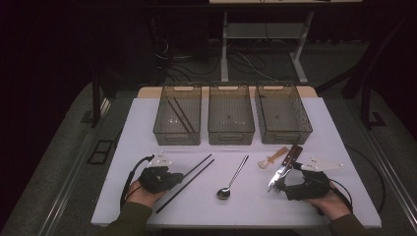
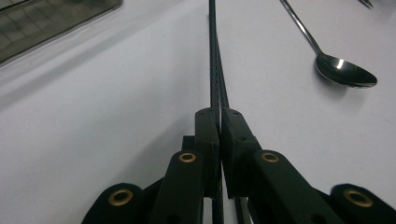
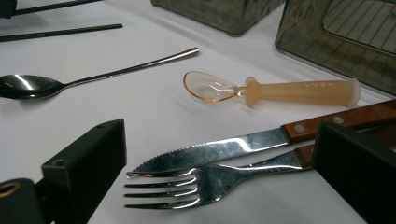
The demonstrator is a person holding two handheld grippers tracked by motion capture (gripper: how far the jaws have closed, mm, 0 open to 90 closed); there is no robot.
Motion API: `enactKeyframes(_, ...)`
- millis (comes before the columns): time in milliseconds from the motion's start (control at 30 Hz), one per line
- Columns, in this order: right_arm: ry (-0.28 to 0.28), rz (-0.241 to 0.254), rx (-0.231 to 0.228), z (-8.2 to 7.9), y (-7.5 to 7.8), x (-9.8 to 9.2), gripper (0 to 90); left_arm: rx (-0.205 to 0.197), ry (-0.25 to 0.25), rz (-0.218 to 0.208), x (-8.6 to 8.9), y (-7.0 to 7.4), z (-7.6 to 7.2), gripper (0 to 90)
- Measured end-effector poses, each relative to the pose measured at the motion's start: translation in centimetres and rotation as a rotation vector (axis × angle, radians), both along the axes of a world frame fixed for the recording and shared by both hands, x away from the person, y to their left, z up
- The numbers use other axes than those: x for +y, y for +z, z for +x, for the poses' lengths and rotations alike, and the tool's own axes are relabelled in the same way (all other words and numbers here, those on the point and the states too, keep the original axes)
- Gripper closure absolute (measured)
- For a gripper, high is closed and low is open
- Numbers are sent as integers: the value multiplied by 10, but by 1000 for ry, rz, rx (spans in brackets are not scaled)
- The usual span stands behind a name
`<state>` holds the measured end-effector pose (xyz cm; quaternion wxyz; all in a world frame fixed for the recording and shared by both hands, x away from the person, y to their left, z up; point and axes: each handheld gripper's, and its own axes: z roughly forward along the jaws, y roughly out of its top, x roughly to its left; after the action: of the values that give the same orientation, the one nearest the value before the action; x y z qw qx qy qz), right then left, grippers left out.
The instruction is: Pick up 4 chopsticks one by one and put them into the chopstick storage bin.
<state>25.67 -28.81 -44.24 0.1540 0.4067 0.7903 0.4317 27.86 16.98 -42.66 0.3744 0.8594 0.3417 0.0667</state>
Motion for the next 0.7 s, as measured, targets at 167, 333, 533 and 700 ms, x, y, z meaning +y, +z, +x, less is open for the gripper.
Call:
enactKeyframes(167,16,-4,-1,1,-1,3,32,-3,-13,3,1,4,2,857)
enactKeyframes(333,24,7,-6,1,-1,7,32,-12,-10,-17,0,9,2,857)
enactKeyframes(533,36,0,-1,2,-2,10,32,-32,-24,-34,-2,15,5,857)
enactKeyframes(700,36,-1,-7,3,-2,9,32,-41,-17,-53,-3,19,8,857)
